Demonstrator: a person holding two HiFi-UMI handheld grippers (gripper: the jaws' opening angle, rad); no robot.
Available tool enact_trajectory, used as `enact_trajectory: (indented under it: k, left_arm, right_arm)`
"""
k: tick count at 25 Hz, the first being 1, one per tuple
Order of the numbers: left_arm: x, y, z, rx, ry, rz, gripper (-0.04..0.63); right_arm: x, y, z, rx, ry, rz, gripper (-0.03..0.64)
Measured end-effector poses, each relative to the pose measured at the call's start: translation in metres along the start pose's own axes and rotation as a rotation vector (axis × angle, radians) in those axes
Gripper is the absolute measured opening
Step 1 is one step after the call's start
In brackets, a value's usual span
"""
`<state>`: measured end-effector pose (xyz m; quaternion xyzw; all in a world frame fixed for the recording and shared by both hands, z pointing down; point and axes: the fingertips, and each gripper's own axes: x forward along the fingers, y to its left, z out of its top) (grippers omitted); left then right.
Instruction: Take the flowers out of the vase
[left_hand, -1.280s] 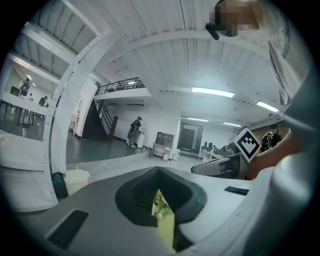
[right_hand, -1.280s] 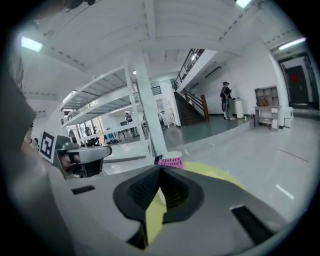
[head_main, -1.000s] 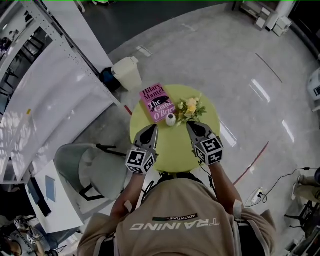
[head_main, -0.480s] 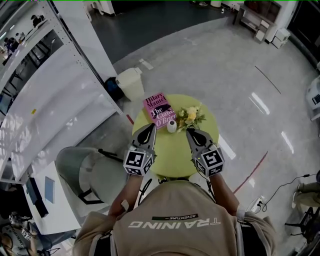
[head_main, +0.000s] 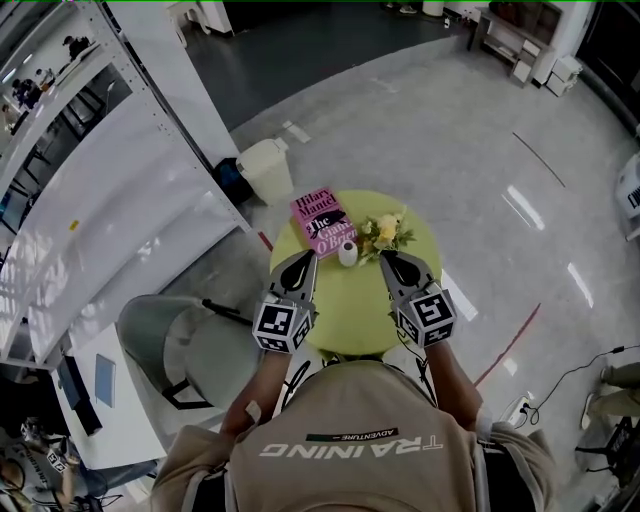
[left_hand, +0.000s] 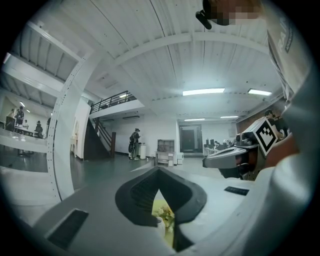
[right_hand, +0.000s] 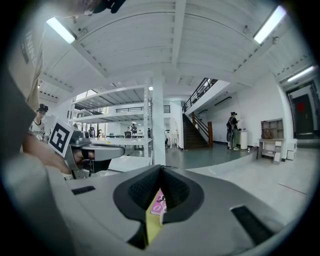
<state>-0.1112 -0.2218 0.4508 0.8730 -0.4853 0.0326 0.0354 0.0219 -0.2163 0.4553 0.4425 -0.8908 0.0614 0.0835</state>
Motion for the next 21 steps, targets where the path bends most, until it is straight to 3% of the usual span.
enact_trajectory:
  k: [21]
  left_arm:
    - [0.015, 0.013, -0.008, -0.011, -0.003, 0.027, 0.002]
  right_arm:
    - [0.020, -0.020, -0.003, 0.049, -0.017, 0.027, 0.000]
